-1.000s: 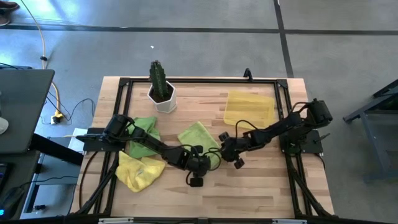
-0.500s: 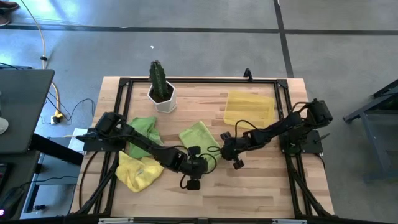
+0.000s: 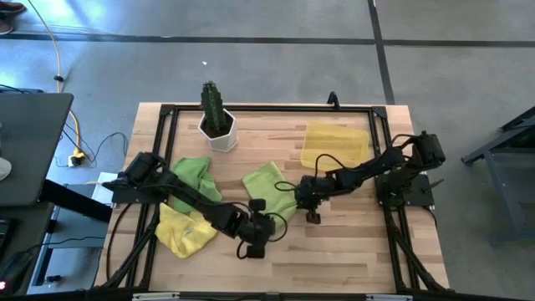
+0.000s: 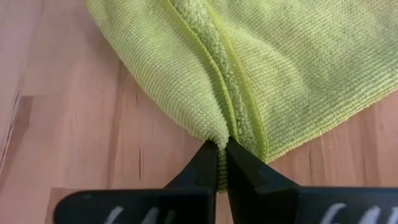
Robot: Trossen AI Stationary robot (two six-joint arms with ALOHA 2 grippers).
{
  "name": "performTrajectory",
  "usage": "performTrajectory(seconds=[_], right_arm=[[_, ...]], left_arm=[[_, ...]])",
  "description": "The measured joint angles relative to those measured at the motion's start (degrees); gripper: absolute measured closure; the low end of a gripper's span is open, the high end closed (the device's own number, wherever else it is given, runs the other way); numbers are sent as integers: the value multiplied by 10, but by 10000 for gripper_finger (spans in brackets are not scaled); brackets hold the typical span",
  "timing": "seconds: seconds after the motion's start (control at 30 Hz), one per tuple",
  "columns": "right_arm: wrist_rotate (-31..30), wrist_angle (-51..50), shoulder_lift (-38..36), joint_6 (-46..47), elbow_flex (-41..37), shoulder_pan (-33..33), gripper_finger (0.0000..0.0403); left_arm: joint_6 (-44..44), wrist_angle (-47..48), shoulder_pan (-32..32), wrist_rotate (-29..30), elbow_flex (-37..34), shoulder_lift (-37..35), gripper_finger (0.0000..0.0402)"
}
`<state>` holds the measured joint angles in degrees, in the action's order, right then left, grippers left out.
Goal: Roll microfiber towels into tight, uniform cylinder then place into a basket
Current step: Roll the light green microfiber cloth
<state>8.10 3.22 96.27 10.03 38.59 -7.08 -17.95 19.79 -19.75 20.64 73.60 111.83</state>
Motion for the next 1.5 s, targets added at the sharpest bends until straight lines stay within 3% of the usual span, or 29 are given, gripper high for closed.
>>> performTrajectory(seconds=[0.1, 0.2, 0.57, 0.77, 0.87, 1.03, 1.4, 1.5], right_arm=[[1, 16, 1, 1, -1, 5, 402], [1, 19, 1, 1, -1, 9, 402], [12, 20, 1, 1, -1, 11, 402], [12, 22, 1, 0, -1, 11, 402], [12, 22, 1, 0, 0, 11, 402], [12, 23, 1, -10, 0, 11, 402], [23, 27, 1, 73, 0, 11, 402], [51, 28, 1, 113, 0, 17, 402]], left_arm=[[1, 2, -4, 26, 0, 2, 285], [-9, 4, 3, 10, 1, 5, 274], [-15, 2, 21, -9, 1, 41, 193], [-25, 18, 22, 49, 1, 57, 189], [-58, 35, 29, 47, 1, 57, 194], [-115, 46, 43, -5, 2, 56, 224], [-185, 48, 45, -38, 1, 44, 377], [-195, 49, 49, -77, 0, 34, 395]])
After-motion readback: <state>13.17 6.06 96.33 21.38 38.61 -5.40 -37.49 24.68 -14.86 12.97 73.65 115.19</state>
